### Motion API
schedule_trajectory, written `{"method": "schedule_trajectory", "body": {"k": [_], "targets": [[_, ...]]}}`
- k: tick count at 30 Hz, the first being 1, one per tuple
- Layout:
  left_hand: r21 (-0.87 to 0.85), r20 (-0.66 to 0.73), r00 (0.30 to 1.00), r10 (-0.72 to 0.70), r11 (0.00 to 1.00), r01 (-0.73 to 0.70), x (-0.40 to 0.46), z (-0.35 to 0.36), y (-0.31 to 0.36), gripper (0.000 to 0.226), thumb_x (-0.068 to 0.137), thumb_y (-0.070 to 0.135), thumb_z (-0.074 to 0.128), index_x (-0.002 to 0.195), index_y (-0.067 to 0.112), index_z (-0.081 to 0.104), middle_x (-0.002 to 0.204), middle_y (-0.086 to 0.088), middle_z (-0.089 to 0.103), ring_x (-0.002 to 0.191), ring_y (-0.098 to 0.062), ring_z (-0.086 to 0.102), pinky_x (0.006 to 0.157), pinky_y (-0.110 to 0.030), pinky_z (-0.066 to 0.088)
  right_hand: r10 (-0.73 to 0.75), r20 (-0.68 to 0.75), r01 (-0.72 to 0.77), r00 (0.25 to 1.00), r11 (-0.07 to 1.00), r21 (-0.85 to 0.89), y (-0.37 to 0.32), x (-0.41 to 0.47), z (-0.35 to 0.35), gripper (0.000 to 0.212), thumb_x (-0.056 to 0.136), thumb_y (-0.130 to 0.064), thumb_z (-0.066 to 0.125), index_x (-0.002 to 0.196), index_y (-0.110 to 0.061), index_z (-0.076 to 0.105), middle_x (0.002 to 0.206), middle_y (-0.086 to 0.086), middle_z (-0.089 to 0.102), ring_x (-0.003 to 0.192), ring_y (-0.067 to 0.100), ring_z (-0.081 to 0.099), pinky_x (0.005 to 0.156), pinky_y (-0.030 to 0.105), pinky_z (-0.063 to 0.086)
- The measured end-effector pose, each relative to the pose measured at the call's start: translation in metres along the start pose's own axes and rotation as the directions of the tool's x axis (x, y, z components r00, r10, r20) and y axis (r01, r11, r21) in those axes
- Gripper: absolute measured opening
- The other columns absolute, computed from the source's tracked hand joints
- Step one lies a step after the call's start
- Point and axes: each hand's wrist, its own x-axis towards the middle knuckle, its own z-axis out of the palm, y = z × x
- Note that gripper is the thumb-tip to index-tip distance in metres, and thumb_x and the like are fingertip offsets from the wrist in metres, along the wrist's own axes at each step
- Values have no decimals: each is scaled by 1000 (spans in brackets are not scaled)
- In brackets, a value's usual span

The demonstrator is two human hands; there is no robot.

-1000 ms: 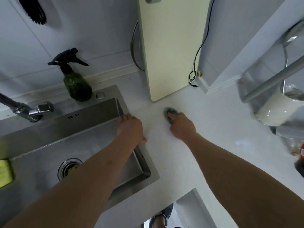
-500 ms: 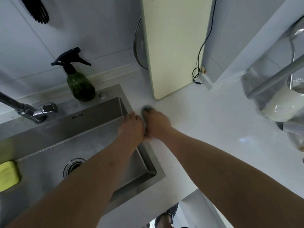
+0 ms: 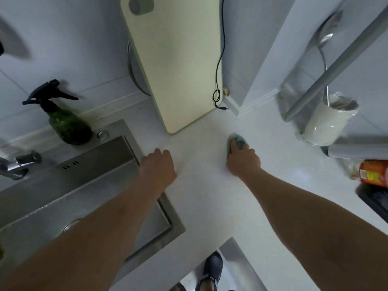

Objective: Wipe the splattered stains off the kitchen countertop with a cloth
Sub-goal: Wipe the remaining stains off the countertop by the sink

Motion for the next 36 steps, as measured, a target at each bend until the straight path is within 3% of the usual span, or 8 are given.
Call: {"method": "schedule_trajectory", "body": {"k": [5,8,15,20,24,29,33,36], "targets": [[-181,101,995,25,983,-6,4,-5,91,82,77,52,84,137,14,42,135,-12,48,124,-33,54,101,-45,50,-430,32,431,902,903,-11,-45,-26,13,74,91,-46,50,155,-38,15,141,11,47,113,37,57,87,47,52],[-96,191,981,-26,994,45,9,0,141,111,66,52,93,148,12,30,146,-19,38,138,-39,41,105,-56,48,-315,-45,317,948,948,38,-10,2,7,68,94,-40,48,155,-39,17,137,10,48,112,34,57,85,44,50],[46,288,956,-51,998,40,19,-5,157,109,60,51,97,143,5,43,142,-26,44,136,-45,42,106,-55,50,16,-44,-9,999,988,156,117,15,13,67,95,-33,39,158,-35,17,146,11,41,119,38,54,91,45,48],[62,218,976,17,998,-31,13,-8,156,96,63,57,93,134,7,52,131,-19,57,130,-39,51,106,-44,47,286,-5,-277,958,933,231,216,-35,29,69,87,-28,39,152,-37,20,137,15,45,107,41,56,78,42,40],[27,146,987,70,997,-75,9,-4,149,92,61,58,93,129,9,55,125,-18,60,121,-37,56,99,-42,48,468,90,-472,879,826,308,217,-66,40,71,87,-28,38,155,-36,18,153,11,35,117,41,56,88,44,44],[-4,77,984,160,987,-160,-6,10,139,103,78,57,83,155,16,28,163,-25,24,147,-44,32,108,-53,43,188,36,-189,982,925,331,78,-97,51,77,82,-29,45,154,-41,19,149,9,40,108,38,61,77,38,45],[16,-13,956,293,956,-293,-31,31,139,67,102,31,51,160,17,20,169,-22,14,153,-42,21,118,-56,35,-176,-2,166,984,925,341,-1,-138,54,61,81,-34,50,138,-50,37,126,5,55,102,35,63,80,42,53],[-6,155,955,254,967,-256,-44,34,143,83,94,32,62,161,15,15,168,-20,13,153,-43,19,118,-60,33,-127,-17,126,992,944,305,36,-152,60,65,79,-36,48,139,-54,30,123,3,54,101,34,61,73,38,47]]}}
